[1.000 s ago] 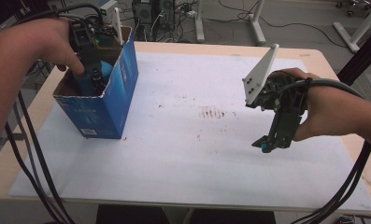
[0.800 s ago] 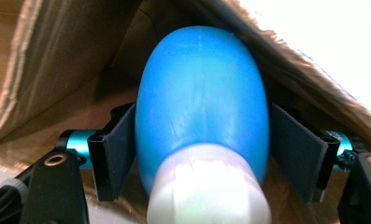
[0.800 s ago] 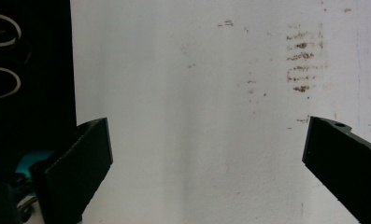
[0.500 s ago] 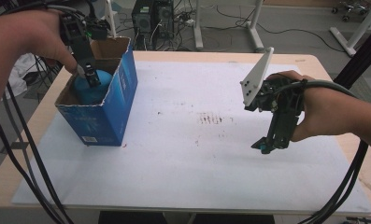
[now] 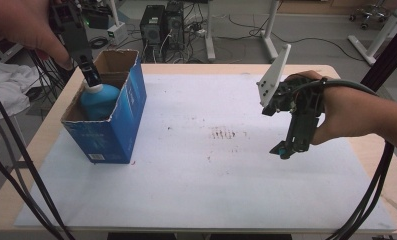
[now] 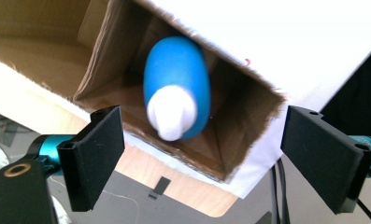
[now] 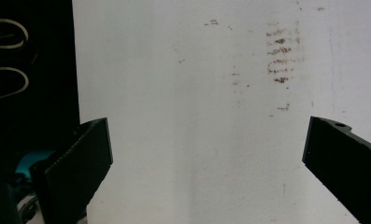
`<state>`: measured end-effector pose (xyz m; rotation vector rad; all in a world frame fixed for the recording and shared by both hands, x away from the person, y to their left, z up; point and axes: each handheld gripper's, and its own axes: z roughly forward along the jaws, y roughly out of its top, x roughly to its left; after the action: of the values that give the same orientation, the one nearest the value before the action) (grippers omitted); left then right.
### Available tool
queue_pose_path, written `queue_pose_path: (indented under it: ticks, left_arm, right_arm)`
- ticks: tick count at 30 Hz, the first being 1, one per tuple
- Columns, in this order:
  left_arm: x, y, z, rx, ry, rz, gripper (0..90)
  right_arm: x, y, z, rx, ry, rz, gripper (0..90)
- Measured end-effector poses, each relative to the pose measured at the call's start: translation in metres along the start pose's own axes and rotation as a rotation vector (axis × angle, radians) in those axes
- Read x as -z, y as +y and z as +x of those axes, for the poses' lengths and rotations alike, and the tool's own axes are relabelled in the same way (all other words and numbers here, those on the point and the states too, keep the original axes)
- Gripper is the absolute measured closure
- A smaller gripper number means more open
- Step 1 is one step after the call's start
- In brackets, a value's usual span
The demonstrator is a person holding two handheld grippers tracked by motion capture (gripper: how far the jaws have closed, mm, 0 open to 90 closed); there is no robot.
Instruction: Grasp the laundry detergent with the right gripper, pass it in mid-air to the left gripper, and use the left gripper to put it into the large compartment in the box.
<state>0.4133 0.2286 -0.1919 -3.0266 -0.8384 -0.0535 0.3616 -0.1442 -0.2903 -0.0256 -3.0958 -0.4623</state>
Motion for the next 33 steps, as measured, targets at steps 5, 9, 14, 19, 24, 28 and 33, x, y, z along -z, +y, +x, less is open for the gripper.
queue_pose_path:
  ticks: [5, 9, 14, 19, 24, 28, 33]
  left_arm:
    - [0.012, 0.012, -0.013, -0.069, -0.008, -0.035, 9.7]
    - [0.012, 0.024, -0.024, -0.127, -0.032, -0.05, 9.6]
    - [0.005, 0.046, -0.038, -0.225, -0.043, -0.038, 6.8]
    - [-0.001, 0.06, -0.043, -0.269, -0.055, -0.034, 5.3]
    - [-0.008, 0.075, -0.044, -0.291, -0.065, -0.034, 2.4]
    - [-0.014, 0.087, -0.045, -0.298, -0.067, -0.029, 1.6]
    - [-0.019, 0.095, -0.049, -0.335, -0.065, -0.035, 1.6]
  right_arm:
    - [0.008, 0.0, -0.002, 0.003, 0.004, 0.014, 0.9]
    - [0.014, 0.002, -0.002, 0.01, 0.004, 0.03, 0.9]
    - [0.023, 0.004, -0.003, 0.026, -0.001, 0.055, 0.9]
    - [0.025, 0.005, -0.003, 0.032, 0.002, 0.065, 0.9]
    - [0.02, 0.003, -0.001, 0.052, 0.006, 0.104, 0.9]
    - [0.012, 0.001, -0.002, 0.053, 0.012, 0.124, 0.9]
    - [0.001, -0.005, -0.005, 0.04, 0.021, 0.143, 0.9]
